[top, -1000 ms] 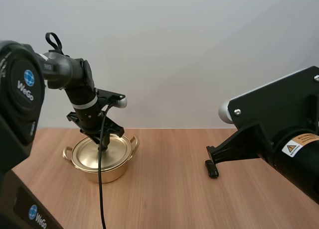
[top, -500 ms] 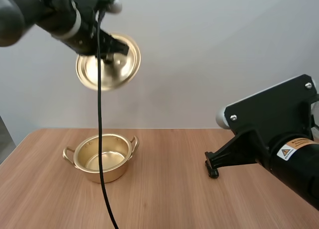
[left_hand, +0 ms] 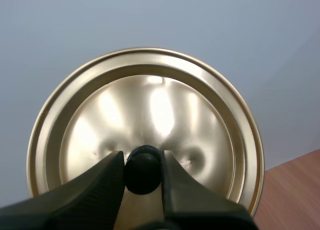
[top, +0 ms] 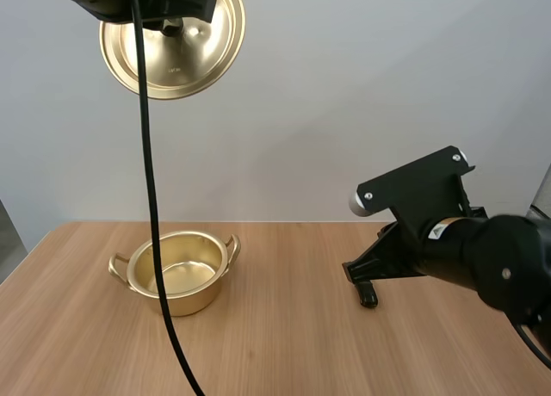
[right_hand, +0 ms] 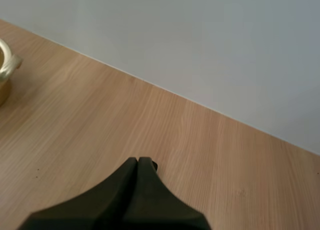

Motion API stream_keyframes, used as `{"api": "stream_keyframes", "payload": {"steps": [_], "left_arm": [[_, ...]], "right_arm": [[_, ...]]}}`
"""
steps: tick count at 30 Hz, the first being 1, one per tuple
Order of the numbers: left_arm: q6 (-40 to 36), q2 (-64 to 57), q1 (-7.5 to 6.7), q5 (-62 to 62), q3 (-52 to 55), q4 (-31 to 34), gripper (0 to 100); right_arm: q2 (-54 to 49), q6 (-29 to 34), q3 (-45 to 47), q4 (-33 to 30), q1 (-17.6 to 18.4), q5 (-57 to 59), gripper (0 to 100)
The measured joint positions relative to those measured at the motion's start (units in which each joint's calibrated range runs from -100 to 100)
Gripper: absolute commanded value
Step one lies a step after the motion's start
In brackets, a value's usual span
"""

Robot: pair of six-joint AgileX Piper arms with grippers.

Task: Open the pot, put the car inside, and close it

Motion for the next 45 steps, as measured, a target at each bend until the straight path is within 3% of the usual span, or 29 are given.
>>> {"api": "stream_keyframes", "payload": {"steps": [3, 4, 6, 10, 12, 28, 34, 41, 45], "left_arm": [[0.0, -0.85, 0.0, -1.06, 0.0, 0.17, 0], [0.0, -1.02, 0.0, -1.43, 0.0, 0.17, 0], [0.0, -1.63, 0.0, -2.81, -0.18, 0.32, 0], [0.0, -2.28, 0.0, -6.15, -1.43, 0.43, 0], [0.0, -2.28, 0.0, -7.18, -2.97, 0.43, 0], [-0.75, -2.28, 0.0, -9.69, -10.58, 0.43, 0], [-0.75, -2.28, 0.0, -9.69, -11.64, 0.43, 0], [-0.75, -2.28, 0.0, -9.69, -11.64, 0.43, 0], [-0.75, -2.28, 0.0, -9.69, -11.64, 0.43, 0]], "right_arm": [[5.53, 0.18, -5.09, 0.3, 0.0, 3.33, 0], [7.55, 0.18, -6.74, 0.3, 0.0, 4.04, 4], [11.1, 0.18, -9.35, 0.3, 0.0, 5.03, 25], [18.66, 0.18, -12.47, 0.3, 0.0, 3.97, 87], [22.64, 0.58, -12.64, 0.3, 0.0, 3.33, 100], [53.08, 0.91, -12.64, -1.97, 0.0, -2.62, 99], [56.96, 4.53, -12.64, -6.08, 0.0, -7.04, 98], [58.9, 4.75, -12.64, -6.16, 0.0, -8.72, 98], [60.96, 4.42, -12.64, -6.16, 0.0, -9.57, 92]]}}
